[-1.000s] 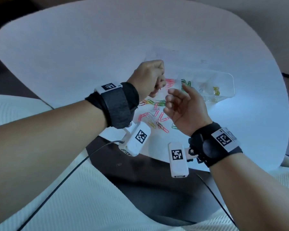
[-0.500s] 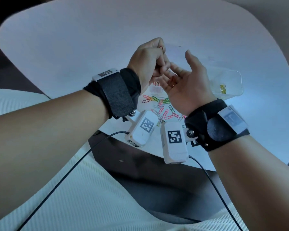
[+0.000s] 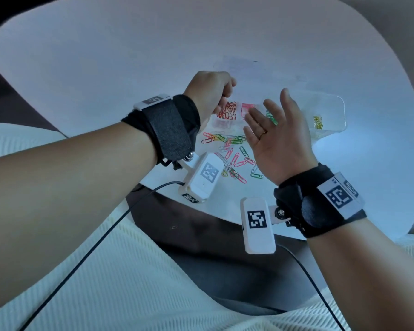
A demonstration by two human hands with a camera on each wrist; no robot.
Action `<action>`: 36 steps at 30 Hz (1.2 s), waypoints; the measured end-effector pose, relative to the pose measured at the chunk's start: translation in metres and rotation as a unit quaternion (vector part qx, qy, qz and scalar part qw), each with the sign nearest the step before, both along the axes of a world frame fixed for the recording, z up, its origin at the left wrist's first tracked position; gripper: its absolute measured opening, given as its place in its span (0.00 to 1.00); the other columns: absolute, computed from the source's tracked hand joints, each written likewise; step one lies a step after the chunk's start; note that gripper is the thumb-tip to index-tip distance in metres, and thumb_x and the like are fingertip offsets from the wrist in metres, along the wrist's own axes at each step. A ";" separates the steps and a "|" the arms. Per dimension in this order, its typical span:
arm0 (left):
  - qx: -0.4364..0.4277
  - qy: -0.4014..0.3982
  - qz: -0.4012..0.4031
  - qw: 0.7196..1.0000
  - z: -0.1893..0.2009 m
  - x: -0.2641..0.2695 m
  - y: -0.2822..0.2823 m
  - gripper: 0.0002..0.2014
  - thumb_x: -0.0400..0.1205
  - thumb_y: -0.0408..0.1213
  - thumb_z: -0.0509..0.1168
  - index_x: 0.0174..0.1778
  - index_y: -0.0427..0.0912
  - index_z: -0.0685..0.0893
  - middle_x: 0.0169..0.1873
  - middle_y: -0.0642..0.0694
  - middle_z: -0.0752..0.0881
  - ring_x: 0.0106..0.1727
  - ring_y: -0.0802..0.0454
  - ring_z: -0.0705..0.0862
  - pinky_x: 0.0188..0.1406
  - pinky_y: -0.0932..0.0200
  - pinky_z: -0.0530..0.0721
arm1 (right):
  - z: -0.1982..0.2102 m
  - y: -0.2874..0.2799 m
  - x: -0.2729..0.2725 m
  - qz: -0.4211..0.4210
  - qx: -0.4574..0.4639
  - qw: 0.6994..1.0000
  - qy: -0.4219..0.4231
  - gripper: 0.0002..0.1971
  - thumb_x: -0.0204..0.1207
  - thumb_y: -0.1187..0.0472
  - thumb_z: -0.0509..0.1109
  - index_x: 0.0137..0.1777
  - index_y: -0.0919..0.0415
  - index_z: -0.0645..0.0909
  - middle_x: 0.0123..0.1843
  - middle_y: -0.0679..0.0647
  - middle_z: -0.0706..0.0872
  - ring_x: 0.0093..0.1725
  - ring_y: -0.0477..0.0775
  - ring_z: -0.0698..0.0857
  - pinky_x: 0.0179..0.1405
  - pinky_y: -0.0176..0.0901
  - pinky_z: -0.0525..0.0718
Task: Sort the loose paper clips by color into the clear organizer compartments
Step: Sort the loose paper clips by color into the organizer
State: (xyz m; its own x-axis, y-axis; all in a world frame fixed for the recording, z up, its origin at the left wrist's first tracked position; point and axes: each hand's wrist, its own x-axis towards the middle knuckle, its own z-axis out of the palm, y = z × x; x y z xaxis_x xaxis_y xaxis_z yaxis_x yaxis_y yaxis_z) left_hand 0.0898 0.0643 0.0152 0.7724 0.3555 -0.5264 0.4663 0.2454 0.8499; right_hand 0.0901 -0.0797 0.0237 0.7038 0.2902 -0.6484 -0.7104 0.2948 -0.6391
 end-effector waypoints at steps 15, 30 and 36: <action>0.411 -0.022 -0.309 0.857 0.022 -0.021 0.005 0.09 0.77 0.41 0.63 0.38 0.44 0.87 0.31 0.55 0.84 0.37 0.52 0.82 0.38 0.61 0.79 | -0.023 -0.067 0.013 0.102 -0.383 0.897 -0.197 0.07 0.76 0.64 0.68 0.41 0.54 0.86 0.36 0.53 0.89 0.30 0.51 0.84 0.31 0.40 0.79; 0.488 0.072 -0.406 0.769 -0.056 -0.032 0.012 0.08 0.78 0.38 0.65 0.51 0.44 0.86 0.52 0.44 0.81 0.52 0.44 0.81 0.47 0.56 0.77 | -0.072 -0.048 0.020 0.271 -0.566 0.707 -0.326 0.13 0.79 0.61 0.67 0.58 0.51 0.89 0.61 0.52 0.89 0.58 0.54 0.86 0.51 0.32 0.73; 0.489 0.058 -0.401 0.772 -0.058 -0.028 0.011 0.06 0.78 0.36 0.67 0.45 0.43 0.89 0.49 0.44 0.86 0.50 0.45 0.83 0.42 0.58 0.74 | -0.075 -0.045 0.030 0.309 -0.588 0.669 -0.333 0.12 0.79 0.59 0.67 0.55 0.49 0.90 0.53 0.54 0.91 0.49 0.58 0.89 0.51 0.46 0.87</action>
State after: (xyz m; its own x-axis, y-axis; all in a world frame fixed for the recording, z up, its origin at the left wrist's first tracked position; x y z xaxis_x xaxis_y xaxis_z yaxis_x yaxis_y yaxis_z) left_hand 0.0617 0.0751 -0.0426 0.9187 0.0584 -0.3907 0.2213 -0.8954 0.3864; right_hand 0.1197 -0.1249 -0.0515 0.9314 0.2242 -0.2867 0.0934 -0.9086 -0.4070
